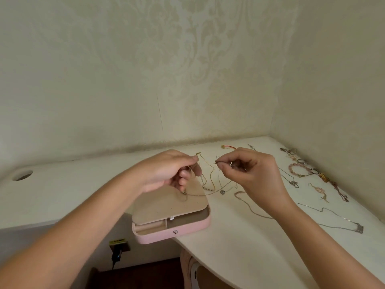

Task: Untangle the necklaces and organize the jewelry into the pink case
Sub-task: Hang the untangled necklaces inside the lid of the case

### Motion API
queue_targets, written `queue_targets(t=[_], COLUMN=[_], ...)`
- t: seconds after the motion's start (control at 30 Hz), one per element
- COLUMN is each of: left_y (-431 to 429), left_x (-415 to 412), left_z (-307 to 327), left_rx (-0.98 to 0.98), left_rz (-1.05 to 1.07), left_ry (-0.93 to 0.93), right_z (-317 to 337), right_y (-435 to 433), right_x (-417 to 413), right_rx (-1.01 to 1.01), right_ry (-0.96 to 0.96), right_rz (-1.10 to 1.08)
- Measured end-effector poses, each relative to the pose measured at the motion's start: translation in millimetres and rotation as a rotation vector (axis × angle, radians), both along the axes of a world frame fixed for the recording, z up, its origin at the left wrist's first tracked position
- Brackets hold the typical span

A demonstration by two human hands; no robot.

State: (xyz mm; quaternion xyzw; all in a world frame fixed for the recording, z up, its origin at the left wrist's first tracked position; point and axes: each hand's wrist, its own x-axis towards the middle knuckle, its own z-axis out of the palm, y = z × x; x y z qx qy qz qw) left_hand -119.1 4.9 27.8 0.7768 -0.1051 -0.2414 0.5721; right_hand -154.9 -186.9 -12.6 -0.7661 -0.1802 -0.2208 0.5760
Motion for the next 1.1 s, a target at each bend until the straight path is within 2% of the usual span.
queue_targets(t=[0.1,0.47,0.7,1.1], left_y=[3,3,3,0], left_x=[6,1,-3,-15], left_z=[15,39,37,46], left_rx=[0.125,0.319,0.195,0.179], left_rz=[-0.079,-0.36,-0.46,-0.518], left_ry=[-0.052,-0.298,-0.243,-0.331], right_z=[4,19,22,31], right_y=[-2,-3,-3,-4], right_x=[-1,-12,-19,-30], right_rx=[0.08,0.261,0.254,0.258], right_ry=[0.079,0.166,0.172,0.144], right_rz=[0.015,0.14,0.145,0.191])
